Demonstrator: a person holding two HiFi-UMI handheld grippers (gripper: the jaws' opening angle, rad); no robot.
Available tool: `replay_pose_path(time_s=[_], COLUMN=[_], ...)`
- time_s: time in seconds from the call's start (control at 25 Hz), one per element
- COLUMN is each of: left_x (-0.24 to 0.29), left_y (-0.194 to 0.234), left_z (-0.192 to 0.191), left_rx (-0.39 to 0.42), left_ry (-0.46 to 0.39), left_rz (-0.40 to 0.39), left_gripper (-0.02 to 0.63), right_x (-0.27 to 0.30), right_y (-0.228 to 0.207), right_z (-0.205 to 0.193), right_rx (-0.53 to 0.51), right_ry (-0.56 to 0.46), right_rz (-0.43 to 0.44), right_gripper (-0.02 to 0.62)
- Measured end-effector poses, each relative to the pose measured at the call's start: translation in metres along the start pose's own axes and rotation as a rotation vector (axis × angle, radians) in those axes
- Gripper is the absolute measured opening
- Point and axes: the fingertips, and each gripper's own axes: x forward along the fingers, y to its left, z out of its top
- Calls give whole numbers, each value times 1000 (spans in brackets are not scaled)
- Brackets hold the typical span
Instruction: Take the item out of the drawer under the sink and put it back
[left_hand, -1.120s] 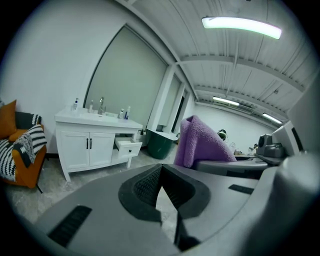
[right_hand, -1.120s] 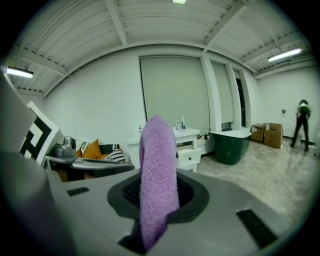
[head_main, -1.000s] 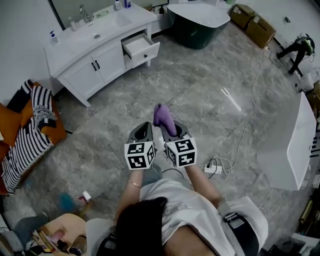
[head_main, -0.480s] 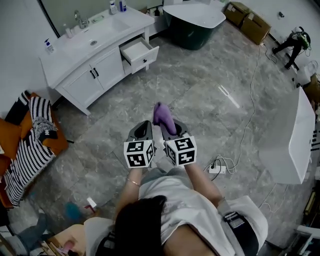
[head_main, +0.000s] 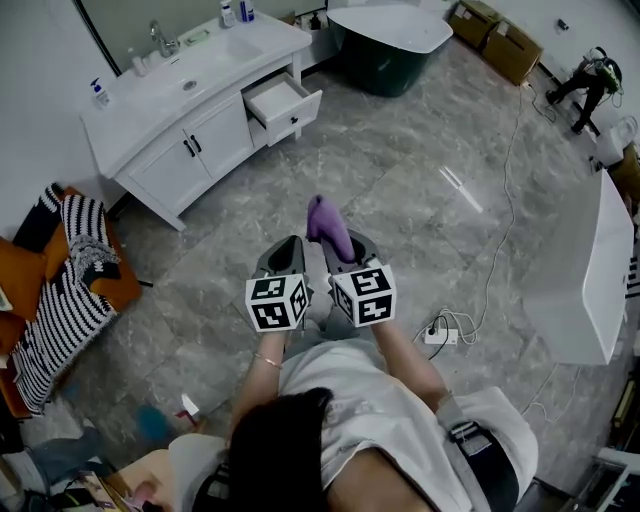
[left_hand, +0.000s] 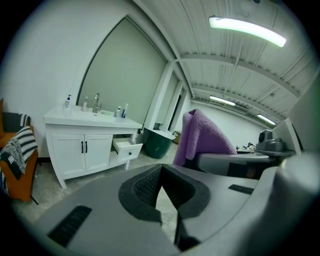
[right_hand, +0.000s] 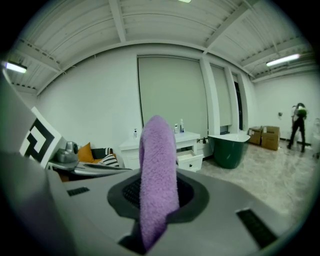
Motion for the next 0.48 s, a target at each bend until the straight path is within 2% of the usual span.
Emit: replay_pose_path(time_s=[0.12, 0.28, 0.48], left_x=[0, 1, 15], left_y=[6, 24, 28], left_z=[1, -1, 5], left_rx=[10, -32, -18], left_ry=[-6, -3, 18], left_rz=[13, 82, 75], left_gripper=[3, 3, 3], right_x=[7, 17, 31], right_y=[2, 7, 5], right_z=[-1, -2, 9], right_rx=[19, 5, -23], right_ry=[1, 5, -17], right_rz=[10, 31, 58], right_gripper=[74, 74, 74])
